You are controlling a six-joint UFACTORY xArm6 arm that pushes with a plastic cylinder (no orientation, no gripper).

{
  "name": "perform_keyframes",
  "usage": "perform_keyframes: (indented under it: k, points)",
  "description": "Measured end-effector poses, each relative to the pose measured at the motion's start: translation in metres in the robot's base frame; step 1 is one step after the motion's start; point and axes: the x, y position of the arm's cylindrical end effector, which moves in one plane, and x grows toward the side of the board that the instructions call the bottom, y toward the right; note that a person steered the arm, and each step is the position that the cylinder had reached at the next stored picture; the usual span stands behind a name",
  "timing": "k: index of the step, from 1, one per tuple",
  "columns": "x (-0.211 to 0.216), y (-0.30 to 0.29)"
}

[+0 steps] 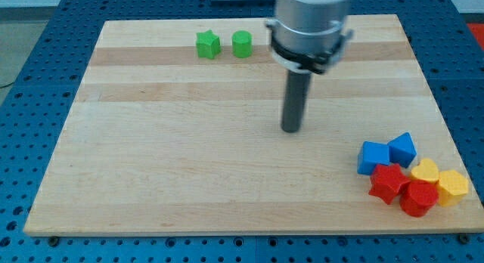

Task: Push the green circle to the top left of the cube

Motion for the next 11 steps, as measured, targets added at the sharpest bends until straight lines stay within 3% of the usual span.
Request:
perform_keyframes:
  k: [2,7,8,11]
  points:
    - [-0.092,-0.056]
    - [-0.212,-0.082]
    - [-0.226,-0.09]
    - [-0.186,0.014]
